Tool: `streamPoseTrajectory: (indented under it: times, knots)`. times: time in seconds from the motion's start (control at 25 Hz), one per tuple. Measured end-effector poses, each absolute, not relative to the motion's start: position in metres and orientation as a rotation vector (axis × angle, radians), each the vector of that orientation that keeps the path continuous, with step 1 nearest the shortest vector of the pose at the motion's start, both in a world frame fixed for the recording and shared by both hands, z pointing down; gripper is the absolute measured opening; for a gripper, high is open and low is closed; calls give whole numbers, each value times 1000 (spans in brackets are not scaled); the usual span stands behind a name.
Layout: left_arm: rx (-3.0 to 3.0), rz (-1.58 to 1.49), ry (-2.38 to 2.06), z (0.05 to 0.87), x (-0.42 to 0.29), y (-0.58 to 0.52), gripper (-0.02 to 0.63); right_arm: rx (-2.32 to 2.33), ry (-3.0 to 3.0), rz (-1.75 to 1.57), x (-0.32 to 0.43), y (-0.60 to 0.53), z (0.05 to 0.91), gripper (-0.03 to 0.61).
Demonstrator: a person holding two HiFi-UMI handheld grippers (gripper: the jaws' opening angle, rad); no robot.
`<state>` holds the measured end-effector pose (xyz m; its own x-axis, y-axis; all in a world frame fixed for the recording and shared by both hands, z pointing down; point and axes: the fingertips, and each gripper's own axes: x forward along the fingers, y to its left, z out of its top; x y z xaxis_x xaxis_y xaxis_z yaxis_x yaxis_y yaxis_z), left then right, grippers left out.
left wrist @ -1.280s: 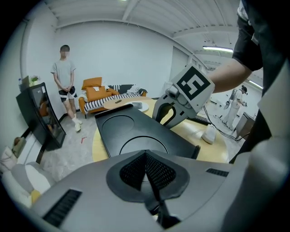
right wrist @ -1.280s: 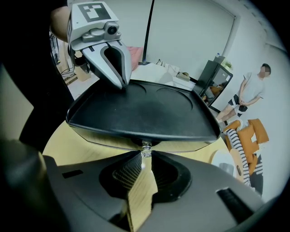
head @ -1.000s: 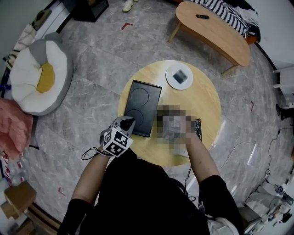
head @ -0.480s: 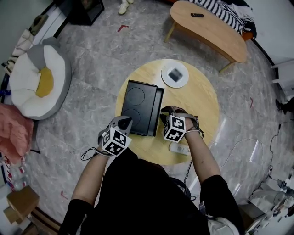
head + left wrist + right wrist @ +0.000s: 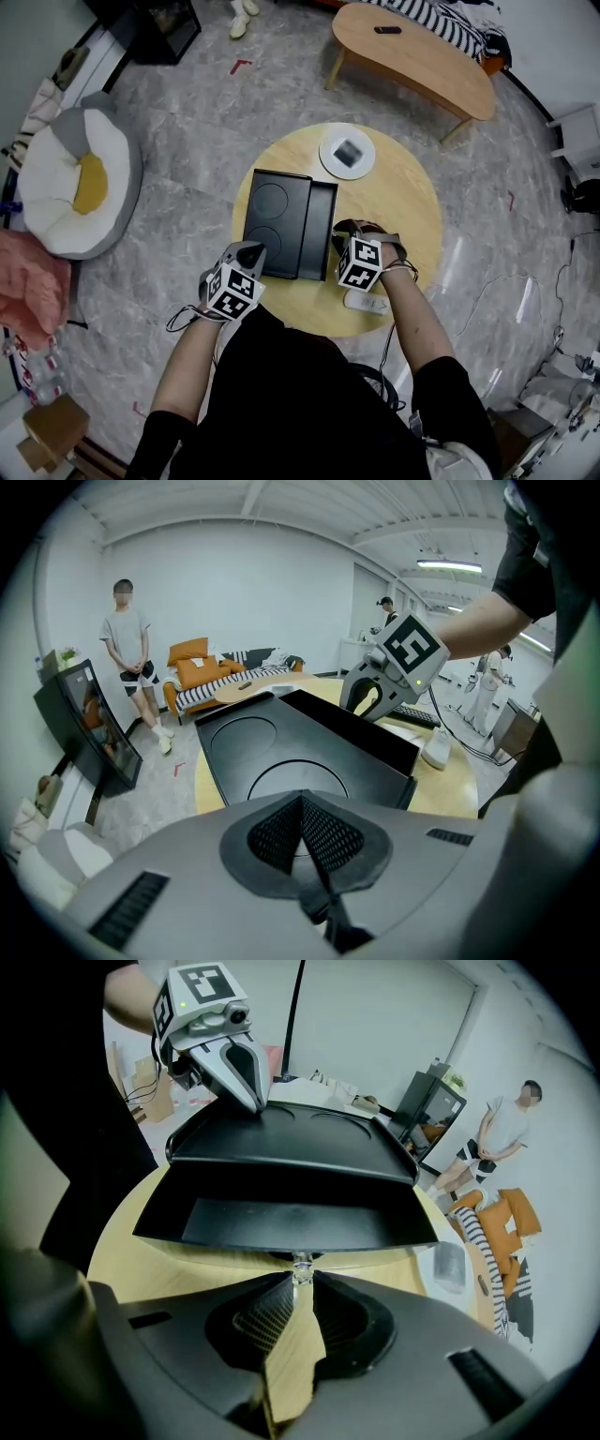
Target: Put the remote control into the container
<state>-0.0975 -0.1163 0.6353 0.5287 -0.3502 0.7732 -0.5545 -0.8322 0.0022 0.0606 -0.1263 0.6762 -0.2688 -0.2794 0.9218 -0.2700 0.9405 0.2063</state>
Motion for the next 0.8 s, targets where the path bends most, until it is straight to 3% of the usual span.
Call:
streamPoseTrajectory:
  times: [0.8]
  knots:
    - [2515,1167,-767,634,-98,-117,6,417,-1819,29,96,-113,677,69]
